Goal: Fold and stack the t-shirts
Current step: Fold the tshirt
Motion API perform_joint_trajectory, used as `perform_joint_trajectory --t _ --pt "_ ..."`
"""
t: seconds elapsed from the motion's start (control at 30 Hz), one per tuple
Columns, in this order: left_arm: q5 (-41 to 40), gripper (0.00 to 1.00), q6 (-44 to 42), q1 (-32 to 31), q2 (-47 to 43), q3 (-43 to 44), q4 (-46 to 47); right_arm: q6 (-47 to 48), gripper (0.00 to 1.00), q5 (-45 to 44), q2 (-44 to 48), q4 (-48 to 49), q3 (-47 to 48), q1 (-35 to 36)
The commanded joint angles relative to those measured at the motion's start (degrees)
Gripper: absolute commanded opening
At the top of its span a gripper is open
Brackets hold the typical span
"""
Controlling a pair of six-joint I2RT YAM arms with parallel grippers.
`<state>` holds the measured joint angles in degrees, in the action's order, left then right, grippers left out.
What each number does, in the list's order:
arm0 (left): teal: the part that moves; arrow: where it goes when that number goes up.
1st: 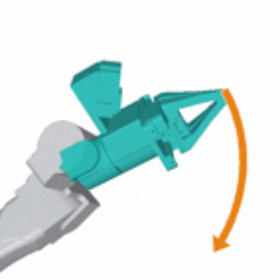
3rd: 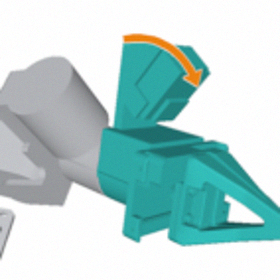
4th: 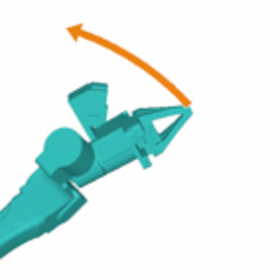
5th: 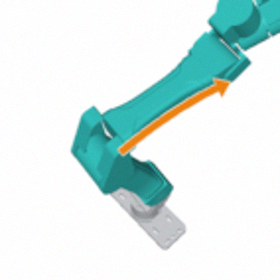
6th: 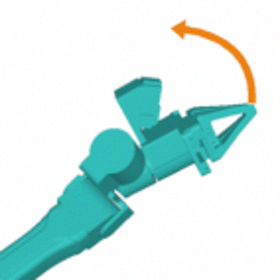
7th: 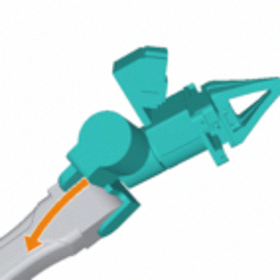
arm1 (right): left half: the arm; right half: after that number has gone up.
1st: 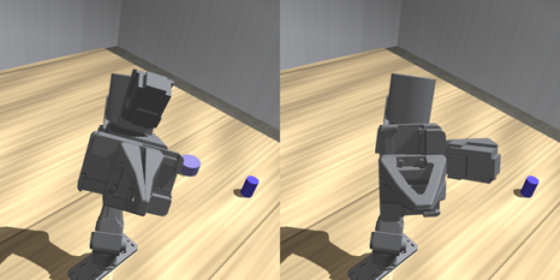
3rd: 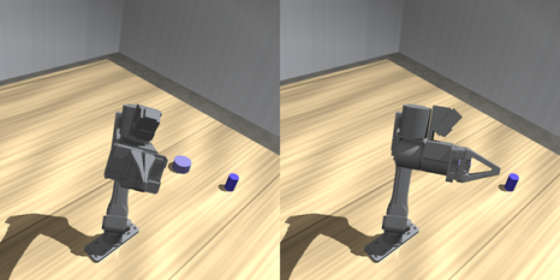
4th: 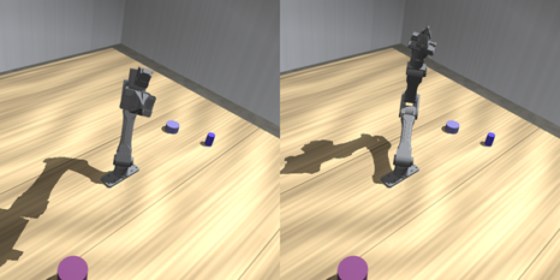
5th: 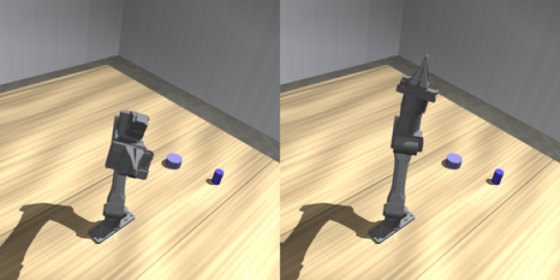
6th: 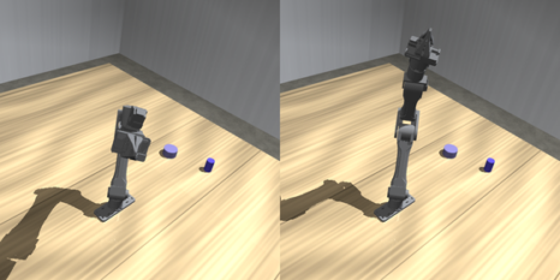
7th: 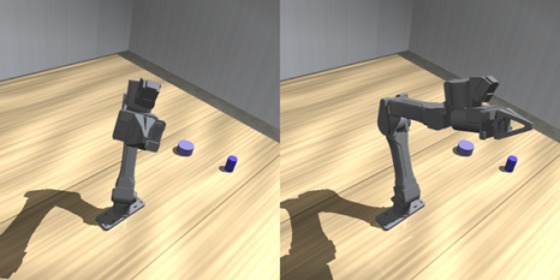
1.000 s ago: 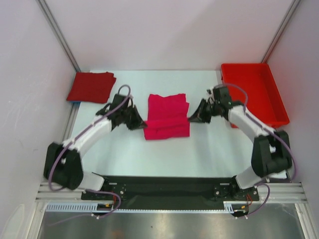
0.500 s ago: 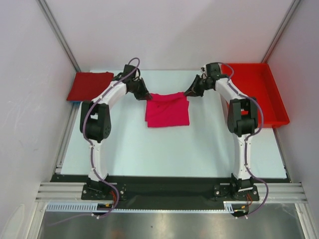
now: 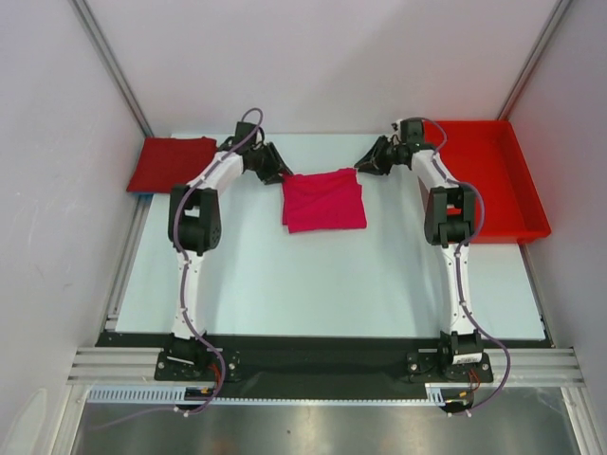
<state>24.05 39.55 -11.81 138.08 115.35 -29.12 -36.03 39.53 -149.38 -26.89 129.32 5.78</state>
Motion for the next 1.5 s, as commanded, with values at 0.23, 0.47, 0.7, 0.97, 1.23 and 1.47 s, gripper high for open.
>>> perform_joint_trajectory --t 0.23,0.47,0.7,0.97,1.23,1.47 --pt "3.9 0.39 -3.3 0.3 -12.6 -6.9 9.0 0.6 0.37 2.6 11.4 3.8 -7.4 0.5" --pt "12.0 0.23 5.2 -6.8 -19.3 -28.9 30.8 0.4 0.16 3.2 18.3 11.9 -23.1 7.9" --pt "10.7 0.23 9.8 -7.8 -11.8 -28.9 34.7 -4.8 0.1 2.8 13.3 24.0 -26.8 10.0" --pt "7.9 0.23 11.9 -5.2 1.8 -16.0 39.0 -9.0 0.09 -2.3 1.5 36.7 -17.6 7.8" --pt "4.7 0.25 21.8 -0.8 11.8 -6.8 50.6 -16.8 0.11 -9.3 -5.1 46.5 -14.6 2.0" --pt "7.1 0.29 18.8 1.0 13.1 -1.3 46.5 -12.6 0.12 -8.6 -4.3 36.7 -12.0 -1.2"
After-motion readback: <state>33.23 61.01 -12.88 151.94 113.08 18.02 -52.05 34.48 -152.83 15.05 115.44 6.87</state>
